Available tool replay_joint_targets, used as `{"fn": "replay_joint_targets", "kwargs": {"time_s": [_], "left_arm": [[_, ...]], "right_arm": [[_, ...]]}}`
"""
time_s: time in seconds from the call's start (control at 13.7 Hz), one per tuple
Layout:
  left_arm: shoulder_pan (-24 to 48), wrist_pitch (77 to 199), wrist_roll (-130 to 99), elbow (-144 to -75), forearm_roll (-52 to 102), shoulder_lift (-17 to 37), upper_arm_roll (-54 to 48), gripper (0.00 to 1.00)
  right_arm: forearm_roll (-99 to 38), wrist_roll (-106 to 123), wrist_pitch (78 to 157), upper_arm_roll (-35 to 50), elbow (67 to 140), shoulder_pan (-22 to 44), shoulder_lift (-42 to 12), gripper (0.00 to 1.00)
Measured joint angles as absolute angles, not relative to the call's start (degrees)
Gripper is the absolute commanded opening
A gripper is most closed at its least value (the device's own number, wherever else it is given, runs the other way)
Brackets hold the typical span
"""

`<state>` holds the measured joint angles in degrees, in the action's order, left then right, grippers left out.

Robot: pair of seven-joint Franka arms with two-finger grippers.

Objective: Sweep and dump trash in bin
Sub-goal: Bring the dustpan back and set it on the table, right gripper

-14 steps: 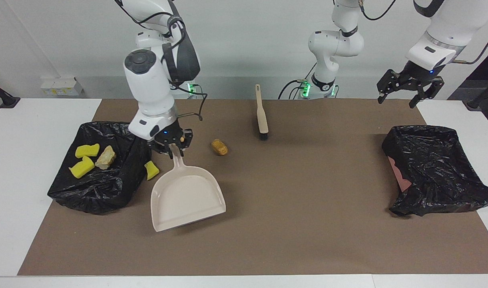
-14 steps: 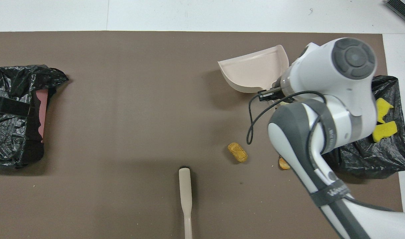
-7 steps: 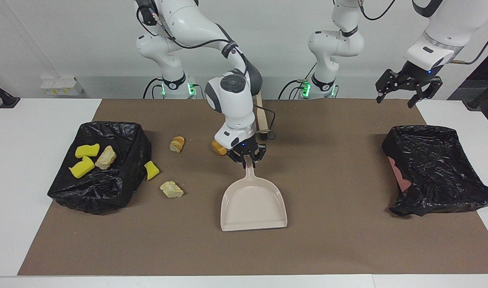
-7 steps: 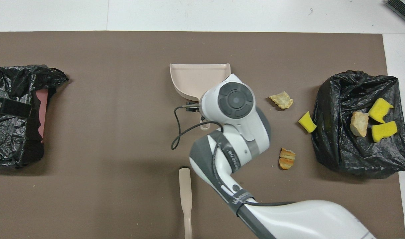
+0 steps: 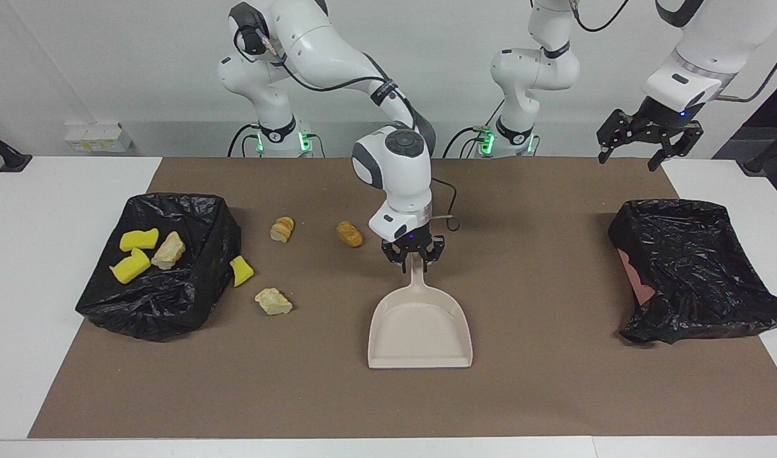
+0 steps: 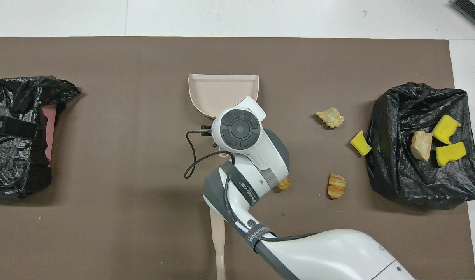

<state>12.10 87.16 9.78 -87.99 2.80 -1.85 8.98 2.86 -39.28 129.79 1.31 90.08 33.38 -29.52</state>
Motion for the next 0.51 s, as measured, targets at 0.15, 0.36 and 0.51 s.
{"fn": "replay_joint_targets", "kwargs": {"time_s": [0.15, 0.36, 0.51], "left_arm": [[12.10, 87.16, 9.78, -88.02, 2.80, -1.90, 8.98, 1.00], [12.10, 87.16, 9.78, -88.08, 2.80, -1.99, 8.97, 1.00], [12.10, 87.16, 9.78, -88.10, 2.80, -2.06, 8.97, 1.00]], "right_arm": [[2.84, -39.28, 125.42, 1.44, 89.83, 33.46, -28.64, 1.00], [2.74, -39.34, 118.88, 3.41, 90.81, 33.60, -24.14, 1.00], [2.71, -40.43, 115.45, 5.23, 94.06, 33.66, -19.68, 1.00]]}}
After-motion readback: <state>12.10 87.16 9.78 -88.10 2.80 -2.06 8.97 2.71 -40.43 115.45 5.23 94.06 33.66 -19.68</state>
